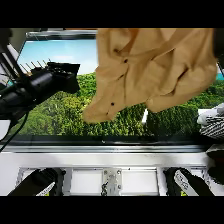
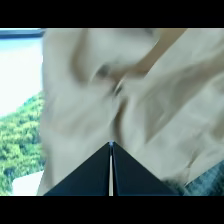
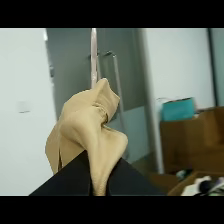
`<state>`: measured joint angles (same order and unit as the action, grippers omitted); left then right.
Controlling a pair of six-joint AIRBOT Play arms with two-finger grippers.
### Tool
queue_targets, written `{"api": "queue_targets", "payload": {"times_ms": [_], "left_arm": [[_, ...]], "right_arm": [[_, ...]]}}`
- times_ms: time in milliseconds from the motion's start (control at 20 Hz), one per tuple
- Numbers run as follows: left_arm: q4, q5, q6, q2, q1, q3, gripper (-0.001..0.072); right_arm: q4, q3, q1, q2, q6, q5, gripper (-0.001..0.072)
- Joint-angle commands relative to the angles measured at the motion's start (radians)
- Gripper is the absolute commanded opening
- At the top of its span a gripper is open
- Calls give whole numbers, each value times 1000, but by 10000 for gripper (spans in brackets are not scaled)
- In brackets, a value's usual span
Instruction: Fold the clothes and pants, and hang the long-sleeved shirts on hangers.
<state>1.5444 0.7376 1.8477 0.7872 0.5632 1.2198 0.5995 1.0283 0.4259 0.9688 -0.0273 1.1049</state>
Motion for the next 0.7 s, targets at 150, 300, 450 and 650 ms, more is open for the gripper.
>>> {"api": "queue_targets", "payload": {"times_ms": [150,300,450,650], "left_arm": [[-2,14,0,93,-2,0,31],[-2,14,0,127,-2,0,31],[-2,14,0,148,-2,0,31],[-1,13,0,156,-2,0,31]], "right_arm": [[14,2,257,-152,-135,-342,15],[14,27,334,-188,-214,-561,15],[14,97,351,-180,-325,-787,15],[14,245,350,-108,-438,-990,16]]}}
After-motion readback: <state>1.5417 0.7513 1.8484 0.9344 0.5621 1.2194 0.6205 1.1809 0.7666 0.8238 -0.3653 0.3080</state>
